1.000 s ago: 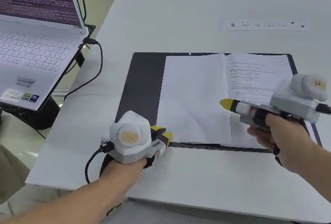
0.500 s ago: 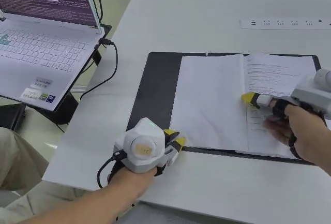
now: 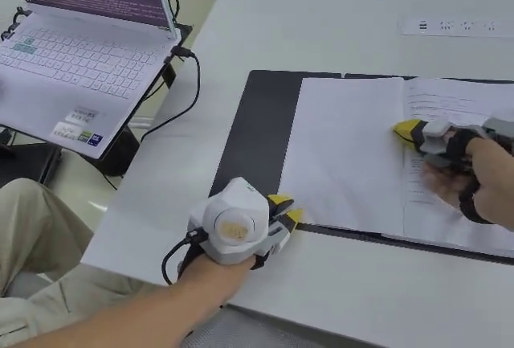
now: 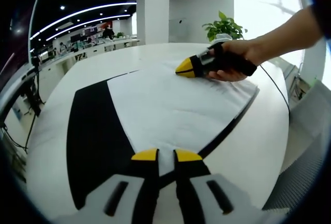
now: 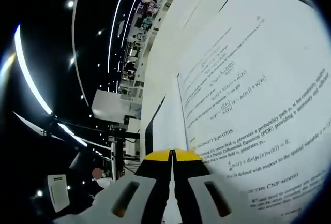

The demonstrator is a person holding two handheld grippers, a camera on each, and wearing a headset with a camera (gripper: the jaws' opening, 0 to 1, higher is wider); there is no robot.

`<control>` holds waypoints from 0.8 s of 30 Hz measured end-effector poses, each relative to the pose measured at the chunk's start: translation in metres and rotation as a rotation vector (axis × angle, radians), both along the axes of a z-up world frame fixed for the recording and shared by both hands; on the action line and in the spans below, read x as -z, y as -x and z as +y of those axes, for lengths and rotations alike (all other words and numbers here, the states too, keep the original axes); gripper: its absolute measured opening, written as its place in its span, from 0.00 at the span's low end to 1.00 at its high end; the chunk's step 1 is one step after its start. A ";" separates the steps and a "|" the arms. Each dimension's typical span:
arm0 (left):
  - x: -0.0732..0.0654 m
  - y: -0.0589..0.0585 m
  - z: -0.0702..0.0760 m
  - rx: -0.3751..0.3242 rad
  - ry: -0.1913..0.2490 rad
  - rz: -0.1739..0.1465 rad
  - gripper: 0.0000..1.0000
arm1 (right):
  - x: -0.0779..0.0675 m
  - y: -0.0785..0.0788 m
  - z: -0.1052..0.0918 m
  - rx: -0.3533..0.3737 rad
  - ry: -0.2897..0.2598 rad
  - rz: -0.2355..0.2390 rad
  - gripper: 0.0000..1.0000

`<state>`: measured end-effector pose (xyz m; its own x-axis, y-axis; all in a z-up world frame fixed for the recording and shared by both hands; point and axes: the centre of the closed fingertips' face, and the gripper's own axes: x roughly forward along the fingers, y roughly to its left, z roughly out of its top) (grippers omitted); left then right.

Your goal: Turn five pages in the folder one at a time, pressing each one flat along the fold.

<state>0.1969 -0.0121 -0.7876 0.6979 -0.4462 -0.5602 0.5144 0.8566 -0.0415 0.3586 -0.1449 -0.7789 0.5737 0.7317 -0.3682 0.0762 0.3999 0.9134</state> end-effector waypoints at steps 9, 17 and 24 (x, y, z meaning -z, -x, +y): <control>0.000 0.000 0.000 -0.004 0.002 -0.007 0.09 | 0.000 -0.026 0.003 0.070 -0.056 0.025 0.00; 0.000 0.000 0.001 -0.004 0.002 -0.008 0.09 | -0.001 -0.050 0.006 0.119 -0.050 0.024 0.00; 0.000 0.000 0.003 -0.013 0.004 -0.012 0.09 | 0.000 -0.072 0.011 0.133 -0.017 0.020 0.00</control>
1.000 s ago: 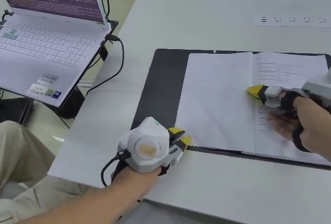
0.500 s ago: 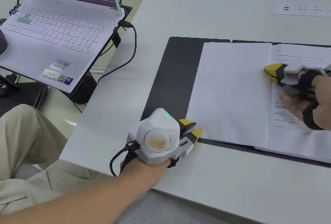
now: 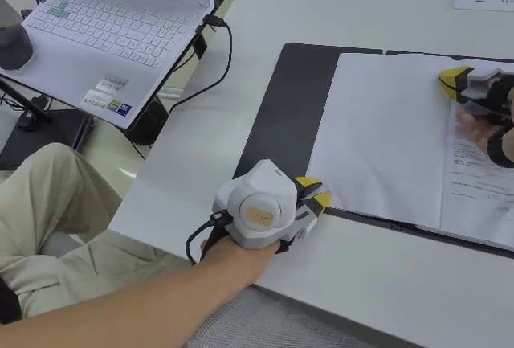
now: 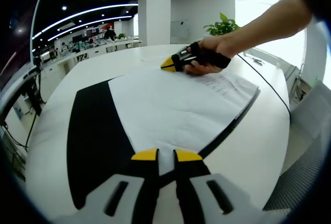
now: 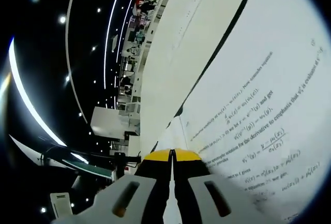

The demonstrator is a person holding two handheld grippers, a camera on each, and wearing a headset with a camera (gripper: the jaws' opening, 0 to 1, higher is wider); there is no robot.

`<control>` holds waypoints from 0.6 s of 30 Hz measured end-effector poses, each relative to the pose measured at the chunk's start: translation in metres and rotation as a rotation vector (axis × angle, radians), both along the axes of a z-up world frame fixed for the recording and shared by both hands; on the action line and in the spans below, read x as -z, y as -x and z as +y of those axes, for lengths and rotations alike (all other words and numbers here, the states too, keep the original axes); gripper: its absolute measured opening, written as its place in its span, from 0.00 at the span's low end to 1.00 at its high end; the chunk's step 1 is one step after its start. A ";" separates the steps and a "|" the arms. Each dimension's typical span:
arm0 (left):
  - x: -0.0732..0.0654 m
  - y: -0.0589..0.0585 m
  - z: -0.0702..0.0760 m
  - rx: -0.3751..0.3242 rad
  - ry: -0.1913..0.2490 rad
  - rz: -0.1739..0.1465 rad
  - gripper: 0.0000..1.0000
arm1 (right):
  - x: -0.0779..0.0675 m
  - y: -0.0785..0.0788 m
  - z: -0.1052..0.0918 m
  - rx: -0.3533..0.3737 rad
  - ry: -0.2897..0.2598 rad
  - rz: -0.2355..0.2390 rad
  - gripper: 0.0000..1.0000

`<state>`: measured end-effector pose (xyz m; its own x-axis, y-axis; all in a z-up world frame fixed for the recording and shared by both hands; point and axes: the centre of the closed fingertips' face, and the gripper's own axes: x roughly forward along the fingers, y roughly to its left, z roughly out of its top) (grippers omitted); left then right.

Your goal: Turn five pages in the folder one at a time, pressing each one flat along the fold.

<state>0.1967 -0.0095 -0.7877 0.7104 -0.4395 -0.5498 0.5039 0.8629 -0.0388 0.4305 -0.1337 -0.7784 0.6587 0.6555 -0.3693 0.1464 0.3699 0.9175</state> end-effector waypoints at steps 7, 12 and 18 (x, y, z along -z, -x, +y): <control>0.000 0.000 0.001 -0.002 0.002 -0.002 0.09 | -0.001 -0.019 -0.003 0.086 -0.029 0.013 0.00; 0.000 0.000 0.001 -0.005 0.007 -0.003 0.09 | -0.001 -0.029 -0.006 0.129 -0.046 0.022 0.00; -0.001 0.000 0.001 -0.006 0.010 -0.004 0.09 | -0.001 -0.030 -0.006 0.118 -0.068 0.014 0.00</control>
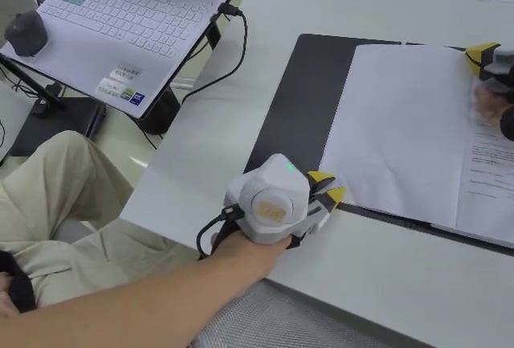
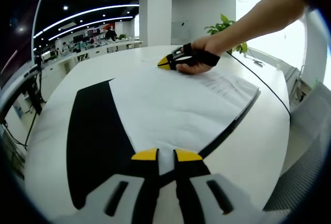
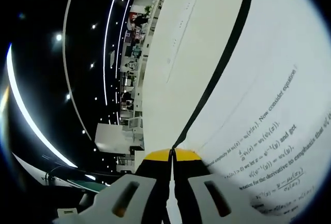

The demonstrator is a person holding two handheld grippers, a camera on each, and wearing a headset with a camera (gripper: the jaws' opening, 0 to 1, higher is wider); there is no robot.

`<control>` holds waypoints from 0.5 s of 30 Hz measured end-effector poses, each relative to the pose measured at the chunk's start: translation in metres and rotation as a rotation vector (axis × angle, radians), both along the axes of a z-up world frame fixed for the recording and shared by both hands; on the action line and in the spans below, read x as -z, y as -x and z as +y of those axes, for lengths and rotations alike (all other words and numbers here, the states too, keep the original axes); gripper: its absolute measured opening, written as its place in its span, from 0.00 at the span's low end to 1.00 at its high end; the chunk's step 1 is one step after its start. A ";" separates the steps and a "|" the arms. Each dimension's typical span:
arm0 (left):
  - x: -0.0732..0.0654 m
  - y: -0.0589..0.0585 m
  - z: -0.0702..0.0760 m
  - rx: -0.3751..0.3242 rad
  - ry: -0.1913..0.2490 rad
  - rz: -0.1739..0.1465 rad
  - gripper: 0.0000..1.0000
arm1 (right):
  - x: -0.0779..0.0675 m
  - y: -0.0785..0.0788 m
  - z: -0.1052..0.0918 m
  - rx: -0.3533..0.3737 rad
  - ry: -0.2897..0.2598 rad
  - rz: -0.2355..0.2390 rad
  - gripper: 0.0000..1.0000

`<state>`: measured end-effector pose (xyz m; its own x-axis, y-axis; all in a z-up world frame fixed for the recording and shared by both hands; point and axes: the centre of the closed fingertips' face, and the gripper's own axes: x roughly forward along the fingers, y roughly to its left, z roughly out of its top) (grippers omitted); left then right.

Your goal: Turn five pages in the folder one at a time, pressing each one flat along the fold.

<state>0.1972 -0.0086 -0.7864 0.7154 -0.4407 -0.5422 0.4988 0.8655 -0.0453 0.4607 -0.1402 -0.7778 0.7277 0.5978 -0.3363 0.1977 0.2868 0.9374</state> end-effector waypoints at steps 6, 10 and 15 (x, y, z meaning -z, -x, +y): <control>0.000 0.000 0.000 -0.001 0.002 0.001 0.09 | 0.001 0.007 0.001 -0.038 -0.023 0.021 0.00; 0.000 0.000 0.000 -0.002 0.003 0.000 0.09 | 0.001 0.016 0.001 -0.063 -0.026 0.025 0.00; 0.000 0.000 0.000 -0.002 0.002 0.000 0.09 | 0.003 0.029 0.000 -0.100 -0.039 0.034 0.00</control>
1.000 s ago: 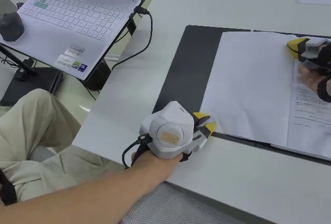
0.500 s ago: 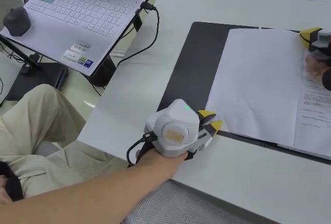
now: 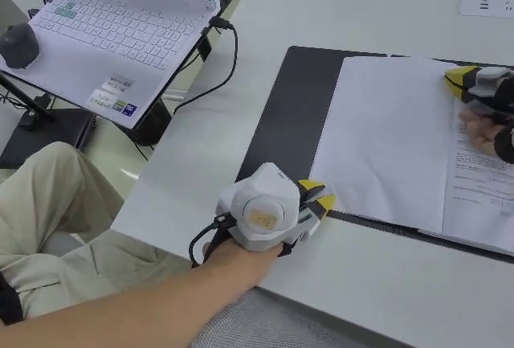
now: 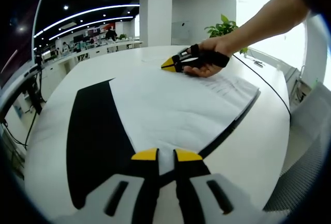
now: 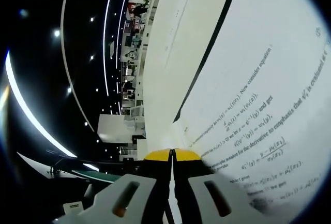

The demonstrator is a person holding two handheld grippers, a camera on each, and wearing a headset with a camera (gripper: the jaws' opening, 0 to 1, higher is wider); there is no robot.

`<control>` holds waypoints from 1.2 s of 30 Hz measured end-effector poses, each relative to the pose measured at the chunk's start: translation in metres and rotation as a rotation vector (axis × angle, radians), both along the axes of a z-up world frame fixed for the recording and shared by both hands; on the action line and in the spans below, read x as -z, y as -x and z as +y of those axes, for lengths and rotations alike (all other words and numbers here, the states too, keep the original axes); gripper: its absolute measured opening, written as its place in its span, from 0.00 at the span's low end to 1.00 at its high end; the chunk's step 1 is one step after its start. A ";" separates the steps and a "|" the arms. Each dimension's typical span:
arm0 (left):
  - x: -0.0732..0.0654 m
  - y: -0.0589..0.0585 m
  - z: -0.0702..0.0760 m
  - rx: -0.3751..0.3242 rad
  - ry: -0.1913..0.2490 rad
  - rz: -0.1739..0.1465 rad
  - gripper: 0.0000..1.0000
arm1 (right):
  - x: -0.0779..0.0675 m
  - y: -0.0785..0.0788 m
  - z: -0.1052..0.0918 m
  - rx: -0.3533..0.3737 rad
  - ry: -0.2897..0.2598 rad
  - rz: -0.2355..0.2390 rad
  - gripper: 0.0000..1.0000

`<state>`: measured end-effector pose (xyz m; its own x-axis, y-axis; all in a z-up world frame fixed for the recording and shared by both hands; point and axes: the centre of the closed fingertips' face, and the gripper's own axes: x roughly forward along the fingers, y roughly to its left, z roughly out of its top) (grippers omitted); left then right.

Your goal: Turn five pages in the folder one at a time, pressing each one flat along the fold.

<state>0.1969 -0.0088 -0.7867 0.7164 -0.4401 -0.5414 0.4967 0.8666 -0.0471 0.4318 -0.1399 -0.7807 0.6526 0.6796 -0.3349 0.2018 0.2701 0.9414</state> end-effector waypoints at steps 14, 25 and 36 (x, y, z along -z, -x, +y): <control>0.001 0.000 0.000 0.001 -0.004 0.002 0.09 | -0.004 0.042 0.001 -0.046 -0.027 0.021 0.00; 0.000 0.002 -0.001 0.008 -0.010 0.001 0.09 | -0.009 0.084 0.005 -0.099 -0.057 0.045 0.00; 0.000 0.003 -0.003 0.012 -0.013 -0.007 0.09 | -0.006 0.129 0.006 -0.174 -0.067 0.058 0.00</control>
